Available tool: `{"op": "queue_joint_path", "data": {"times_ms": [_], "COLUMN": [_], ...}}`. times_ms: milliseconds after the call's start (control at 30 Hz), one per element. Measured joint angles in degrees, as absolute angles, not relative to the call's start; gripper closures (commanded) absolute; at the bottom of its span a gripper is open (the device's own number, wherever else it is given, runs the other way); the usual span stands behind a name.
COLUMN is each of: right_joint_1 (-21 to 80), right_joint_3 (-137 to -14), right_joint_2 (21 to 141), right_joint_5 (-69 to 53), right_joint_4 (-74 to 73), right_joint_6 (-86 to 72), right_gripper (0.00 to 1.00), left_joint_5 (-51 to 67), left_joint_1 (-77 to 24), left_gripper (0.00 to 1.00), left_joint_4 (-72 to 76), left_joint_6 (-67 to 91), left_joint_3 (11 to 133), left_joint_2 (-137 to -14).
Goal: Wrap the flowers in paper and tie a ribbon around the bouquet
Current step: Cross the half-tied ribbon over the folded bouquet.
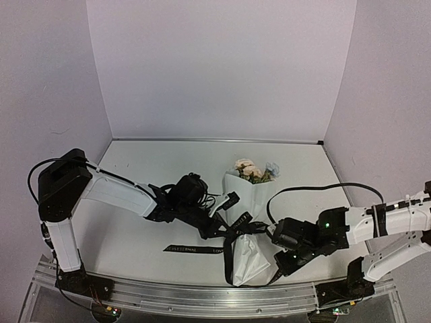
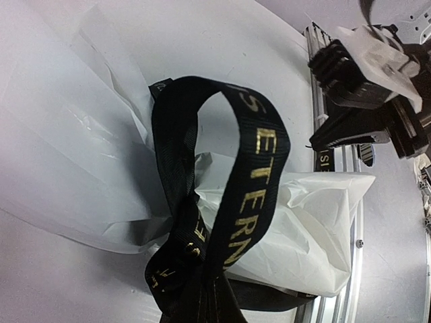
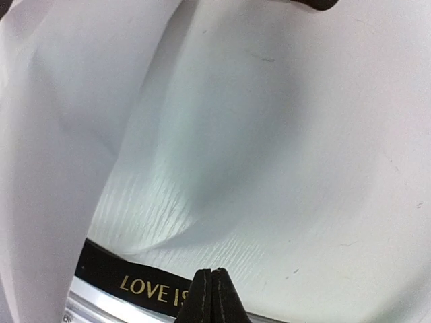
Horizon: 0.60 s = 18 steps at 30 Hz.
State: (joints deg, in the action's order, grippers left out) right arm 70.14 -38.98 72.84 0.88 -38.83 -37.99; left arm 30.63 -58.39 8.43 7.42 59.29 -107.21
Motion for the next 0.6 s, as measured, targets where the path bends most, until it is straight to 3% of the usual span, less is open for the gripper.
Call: {"op": "queue_joint_path", "data": {"times_ms": [233, 600], "right_joint_1": [76.9, 78.5], "right_joint_3": [-43.9, -64.6], "right_joint_2": [72.7, 73.7], "right_joint_5": [-0.3, -5.4], "right_joint_4": [-42.2, -50.1], "right_joint_6": [-38.2, -36.8], "right_gripper": [1.00, 1.00], "left_joint_5": [30.4, 29.9], "left_joint_1": [-58.4, -58.4], "left_gripper": [1.00, 1.00], "left_joint_4": [8.5, 8.5], "left_joint_6": [7.3, 7.1], "left_joint_3": [60.4, 60.7], "left_joint_2": [-107.3, -107.4]}}
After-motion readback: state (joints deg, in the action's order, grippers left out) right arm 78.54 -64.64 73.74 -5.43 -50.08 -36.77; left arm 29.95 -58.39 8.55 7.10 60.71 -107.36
